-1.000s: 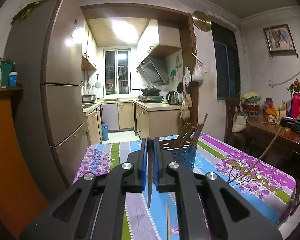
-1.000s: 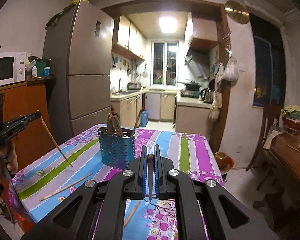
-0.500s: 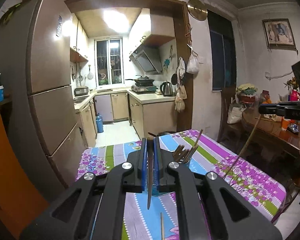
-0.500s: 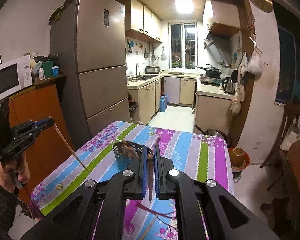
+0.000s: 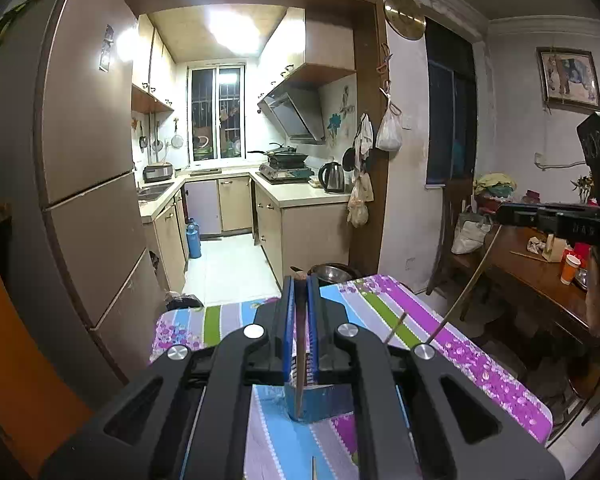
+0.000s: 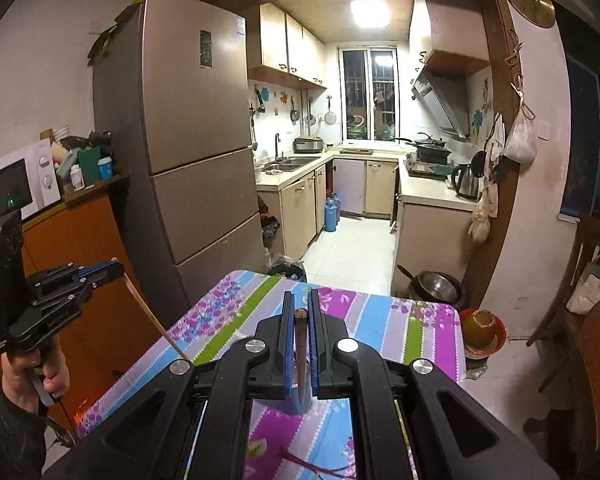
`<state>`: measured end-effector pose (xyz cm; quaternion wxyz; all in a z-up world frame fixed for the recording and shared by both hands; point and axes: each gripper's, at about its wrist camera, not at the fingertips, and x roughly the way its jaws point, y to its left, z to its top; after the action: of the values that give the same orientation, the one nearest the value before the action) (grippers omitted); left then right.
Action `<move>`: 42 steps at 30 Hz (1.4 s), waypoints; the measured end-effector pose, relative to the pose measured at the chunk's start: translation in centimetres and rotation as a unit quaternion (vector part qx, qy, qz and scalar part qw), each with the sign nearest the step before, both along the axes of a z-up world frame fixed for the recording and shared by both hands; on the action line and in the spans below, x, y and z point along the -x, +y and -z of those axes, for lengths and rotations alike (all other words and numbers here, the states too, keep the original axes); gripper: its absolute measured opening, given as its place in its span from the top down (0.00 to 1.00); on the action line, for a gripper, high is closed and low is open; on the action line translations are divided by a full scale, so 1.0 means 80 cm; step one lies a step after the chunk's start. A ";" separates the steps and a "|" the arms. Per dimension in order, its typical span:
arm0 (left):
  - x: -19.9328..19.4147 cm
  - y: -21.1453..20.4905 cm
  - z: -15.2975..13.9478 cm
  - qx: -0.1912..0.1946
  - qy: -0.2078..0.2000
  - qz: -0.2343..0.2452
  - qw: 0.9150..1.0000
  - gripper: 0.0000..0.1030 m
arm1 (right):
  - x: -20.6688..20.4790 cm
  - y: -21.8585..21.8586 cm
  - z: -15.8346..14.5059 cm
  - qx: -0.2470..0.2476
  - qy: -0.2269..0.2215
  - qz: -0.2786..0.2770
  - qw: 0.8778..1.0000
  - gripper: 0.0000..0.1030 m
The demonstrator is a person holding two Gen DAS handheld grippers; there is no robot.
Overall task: Organize utensils
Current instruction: 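Lower the left tool's chopstick into the holder while the right tool inserts its own, then open both tools and withdraw them back over the last chopsticks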
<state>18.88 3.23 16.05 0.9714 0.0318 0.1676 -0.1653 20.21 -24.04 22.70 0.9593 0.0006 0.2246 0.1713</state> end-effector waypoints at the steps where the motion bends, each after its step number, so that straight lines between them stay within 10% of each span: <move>1: -0.005 -0.003 -0.002 -0.001 0.000 -0.001 1.000 0.95 | -0.004 0.001 -0.001 -0.001 0.000 0.000 1.000 0.93; 42: -0.126 -0.048 0.032 0.003 0.032 -0.009 0.999 0.94 | -0.118 0.053 0.079 0.015 0.027 -0.012 0.999 0.92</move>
<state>28.94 -0.59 13.50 0.9671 0.0217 0.1979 -0.1584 29.65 -19.81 16.37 0.9505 -0.0124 0.2532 0.1796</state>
